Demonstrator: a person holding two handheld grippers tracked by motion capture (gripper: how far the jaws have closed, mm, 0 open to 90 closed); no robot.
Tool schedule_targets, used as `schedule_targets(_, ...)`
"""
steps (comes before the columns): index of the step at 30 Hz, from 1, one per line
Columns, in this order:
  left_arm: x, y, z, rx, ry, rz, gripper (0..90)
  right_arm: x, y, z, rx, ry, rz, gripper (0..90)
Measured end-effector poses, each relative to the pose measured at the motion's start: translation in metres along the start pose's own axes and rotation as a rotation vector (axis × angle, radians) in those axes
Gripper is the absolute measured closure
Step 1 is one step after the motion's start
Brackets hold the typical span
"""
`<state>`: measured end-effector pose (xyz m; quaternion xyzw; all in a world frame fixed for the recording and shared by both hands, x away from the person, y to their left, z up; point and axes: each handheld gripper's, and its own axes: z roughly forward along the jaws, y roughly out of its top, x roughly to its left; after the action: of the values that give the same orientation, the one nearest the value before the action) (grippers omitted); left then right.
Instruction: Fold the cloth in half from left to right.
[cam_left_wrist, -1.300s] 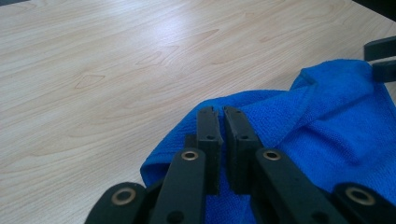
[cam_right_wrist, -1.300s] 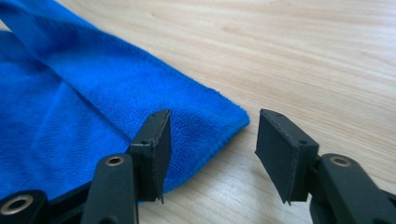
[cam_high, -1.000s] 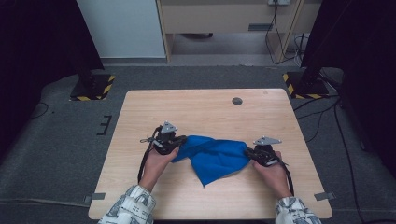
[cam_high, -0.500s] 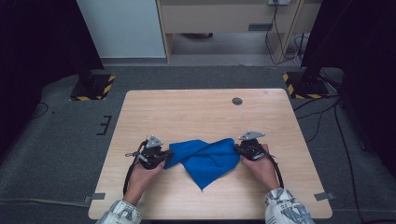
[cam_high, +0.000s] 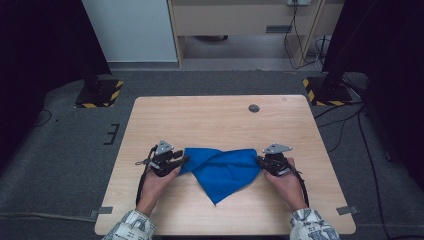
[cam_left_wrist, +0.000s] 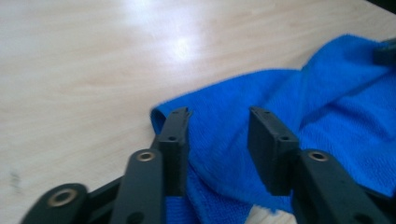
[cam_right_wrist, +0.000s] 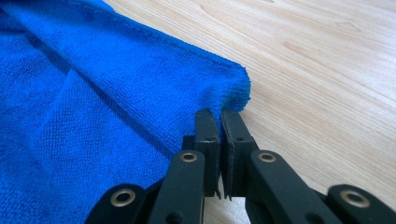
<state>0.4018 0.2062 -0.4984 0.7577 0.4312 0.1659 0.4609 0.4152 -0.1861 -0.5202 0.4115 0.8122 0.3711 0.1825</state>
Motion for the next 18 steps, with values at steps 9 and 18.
schedule_targets(9, -0.018, -0.014, -0.004, 0.058, -0.029, 0.083, 50.9, 0.000, 0.000, -0.001, -0.009, 0.000, 0.014, 86.5)
schedule_targets(18, -0.014, -0.025, 0.026, 0.184, 0.008, 0.113, 39.8, 0.002, 0.000, -0.001, -0.030, 0.005, 0.019, 86.2)
